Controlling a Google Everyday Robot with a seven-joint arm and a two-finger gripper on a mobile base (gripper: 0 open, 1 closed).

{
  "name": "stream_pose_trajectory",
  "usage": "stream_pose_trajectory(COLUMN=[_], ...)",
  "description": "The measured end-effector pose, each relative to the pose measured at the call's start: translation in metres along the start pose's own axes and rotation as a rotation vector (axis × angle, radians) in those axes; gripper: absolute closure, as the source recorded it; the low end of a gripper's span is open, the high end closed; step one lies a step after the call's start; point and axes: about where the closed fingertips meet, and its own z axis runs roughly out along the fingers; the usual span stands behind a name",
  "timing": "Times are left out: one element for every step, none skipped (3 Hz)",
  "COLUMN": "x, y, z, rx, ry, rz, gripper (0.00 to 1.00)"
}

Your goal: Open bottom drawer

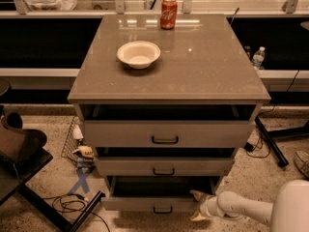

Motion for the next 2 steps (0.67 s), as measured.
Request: stream_pose_trajectory(x=[-0.0011,-0.0011], y=[0.0010,0.0019], z=[0.0013,0.0029], rx=[-0.002,-0.006], ry=[-0.002,0.005], rz=[0.000,0.001], gripper=[0.03,0.00])
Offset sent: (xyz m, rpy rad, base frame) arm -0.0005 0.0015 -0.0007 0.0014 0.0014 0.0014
